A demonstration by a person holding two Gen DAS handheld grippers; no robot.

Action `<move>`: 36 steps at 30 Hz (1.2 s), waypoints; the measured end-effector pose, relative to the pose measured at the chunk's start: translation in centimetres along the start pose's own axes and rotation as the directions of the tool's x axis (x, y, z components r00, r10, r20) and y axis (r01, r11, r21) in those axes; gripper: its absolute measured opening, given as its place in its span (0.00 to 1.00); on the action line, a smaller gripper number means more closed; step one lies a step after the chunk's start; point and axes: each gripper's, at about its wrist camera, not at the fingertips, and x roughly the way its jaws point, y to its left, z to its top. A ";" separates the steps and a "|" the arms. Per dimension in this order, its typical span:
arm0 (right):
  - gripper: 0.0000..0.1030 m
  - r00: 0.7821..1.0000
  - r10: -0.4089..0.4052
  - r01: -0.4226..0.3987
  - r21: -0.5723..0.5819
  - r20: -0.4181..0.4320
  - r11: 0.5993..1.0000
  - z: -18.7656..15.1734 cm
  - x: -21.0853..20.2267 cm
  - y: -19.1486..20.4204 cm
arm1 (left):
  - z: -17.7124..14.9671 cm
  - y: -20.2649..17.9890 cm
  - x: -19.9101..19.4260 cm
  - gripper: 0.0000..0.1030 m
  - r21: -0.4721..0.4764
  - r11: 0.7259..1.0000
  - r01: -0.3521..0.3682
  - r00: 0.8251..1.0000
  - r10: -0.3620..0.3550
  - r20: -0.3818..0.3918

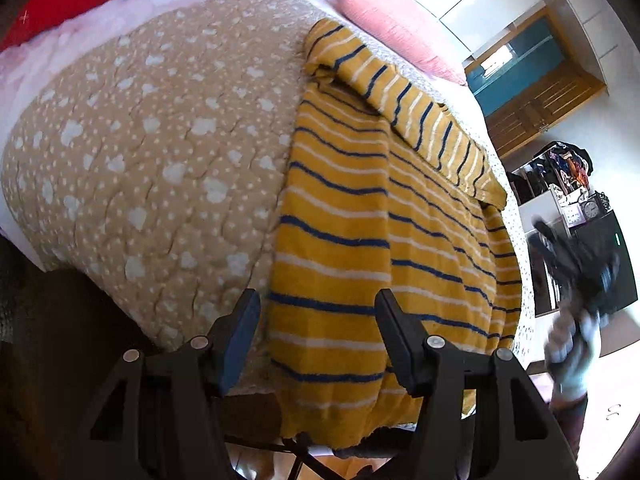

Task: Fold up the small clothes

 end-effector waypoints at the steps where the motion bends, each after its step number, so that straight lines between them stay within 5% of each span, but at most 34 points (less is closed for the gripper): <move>1: 0.47 1.000 0.009 -0.009 0.011 -0.005 1.000 -1.5 -1.2 -0.5 | -0.2 0.1 0.2 0.57 0.003 1.000 -0.001 1.000 0.001 -0.004; 8: 0.52 0.997 -0.030 0.035 0.064 -0.070 0.997 -10.6 -3.8 -3.9 | -2.1 -1.8 1.9 0.79 0.080 0.996 -0.031 1.000 0.031 0.001; 12: 0.54 0.996 0.002 0.004 0.064 -0.087 0.998 -14.3 -3.6 -3.2 | -4.3 -3.3 3.5 0.79 0.121 0.992 -0.039 0.998 0.044 -0.037; 14: 0.55 0.996 0.043 -0.039 0.056 -0.079 0.998 -15.5 -4.0 -2.1 | -4.8 -3.7 3.5 0.46 0.149 0.987 -0.056 0.997 0.064 -0.049; 15: 0.55 0.990 0.106 -0.101 0.060 -0.096 0.993 -16.0 -4.0 -1.5 | -4.7 -3.6 3.1 0.38 0.160 0.985 -0.058 0.997 0.067 -0.049; 16: 0.55 0.984 0.142 -0.137 0.056 -0.110 0.989 -16.3 -3.9 -1.0 | -4.5 -3.4 2.6 0.11 0.152 0.988 -0.024 0.998 0.033 -0.054; 17: 0.53 0.978 0.170 -0.166 0.045 -0.124 0.985 -16.6 -4.0 -0.5 | -4.4 -2.9 1.7 0.09 0.134 0.991 -0.006 0.999 0.013 -0.046; 20: 0.51 0.957 0.248 -0.244 0.042 -0.153 0.969 -17.4 -3.5 0.1 | -4.3 -1.5 -0.6 0.09 0.111 0.993 -0.030 0.999 0.027 0.029; 24: 0.52 0.956 0.236 -0.226 0.075 -0.175 0.971 -18.7 -2.7 -0.6 | -4.7 0.2 -0.8 0.15 0.040 0.999 0.016 1.000 -0.017 0.023; 30: 0.52 0.949 0.234 -0.219 0.093 -0.212 0.971 -19.8 -2.0 -0.6 | -5.1 1.9 -1.9 0.40 -0.034 0.997 0.072 0.994 -0.069 0.081; 36: 0.54 0.944 0.243 -0.220 0.125 -0.222 0.967 -20.5 -1.0 -0.5 | -4.7 3.9 -1.6 0.49 -0.107 0.990 0.093 0.992 -0.083 0.090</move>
